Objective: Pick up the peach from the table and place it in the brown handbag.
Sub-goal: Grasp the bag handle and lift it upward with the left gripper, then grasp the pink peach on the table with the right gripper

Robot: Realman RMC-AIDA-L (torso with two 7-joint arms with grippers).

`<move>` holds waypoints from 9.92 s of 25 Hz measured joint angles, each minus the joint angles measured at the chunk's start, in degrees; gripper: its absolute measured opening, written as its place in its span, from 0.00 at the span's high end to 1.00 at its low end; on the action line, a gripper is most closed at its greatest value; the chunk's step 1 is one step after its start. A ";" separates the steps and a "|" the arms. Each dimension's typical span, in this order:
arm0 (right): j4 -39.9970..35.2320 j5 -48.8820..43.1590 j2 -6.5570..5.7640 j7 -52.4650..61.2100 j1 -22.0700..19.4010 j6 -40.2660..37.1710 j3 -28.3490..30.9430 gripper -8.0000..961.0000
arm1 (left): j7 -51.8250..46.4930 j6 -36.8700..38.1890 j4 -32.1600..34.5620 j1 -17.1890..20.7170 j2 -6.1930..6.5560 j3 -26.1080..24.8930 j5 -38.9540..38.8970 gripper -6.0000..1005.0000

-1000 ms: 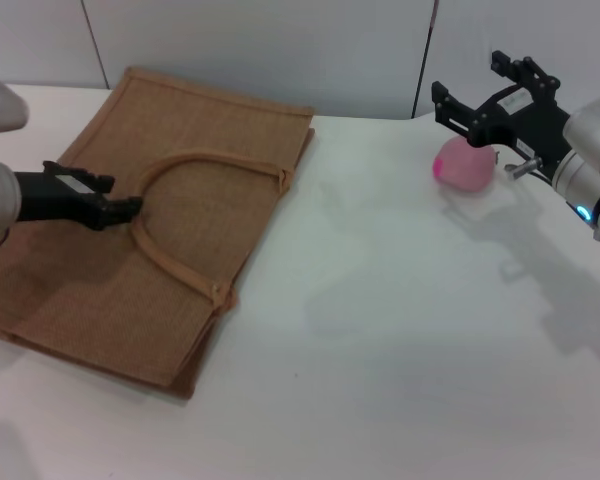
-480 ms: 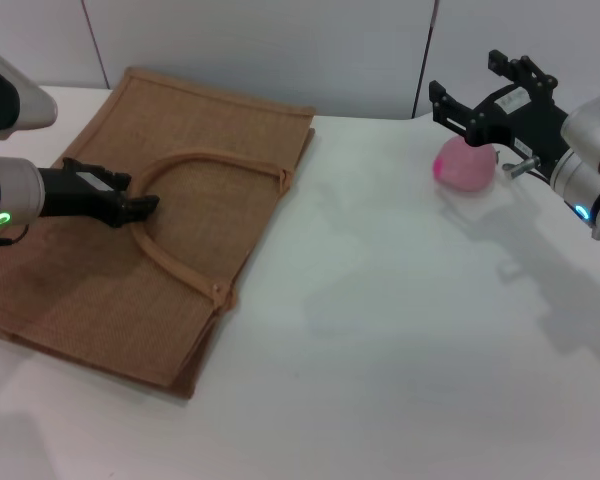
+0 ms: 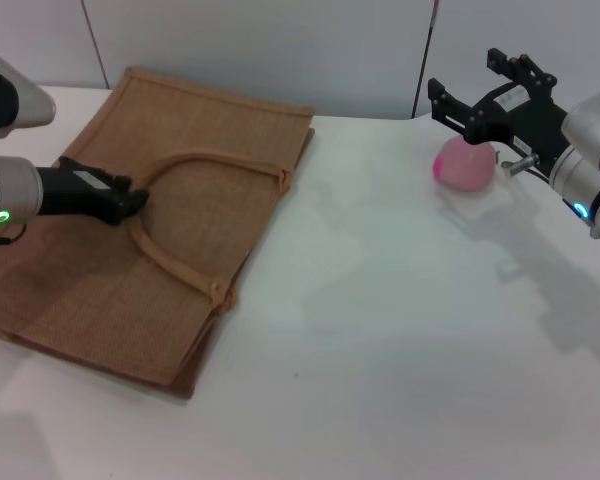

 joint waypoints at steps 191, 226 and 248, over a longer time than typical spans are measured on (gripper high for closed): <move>4.18 -4.74 -0.73 13.30 6.46 22.26 -7.53 0.09 | -26.50 -31.52 55.98 0.92 -0.68 18.38 -15.96 0.89; 7.32 -4.84 -0.24 12.78 8.47 22.24 -8.27 0.12 | -27.12 -31.48 56.00 -0.31 -0.68 19.68 -16.18 0.89; 8.24 -4.39 -0.08 14.77 9.19 23.50 -8.03 0.25 | -27.07 -31.08 55.55 0.08 -0.68 21.07 -16.93 0.89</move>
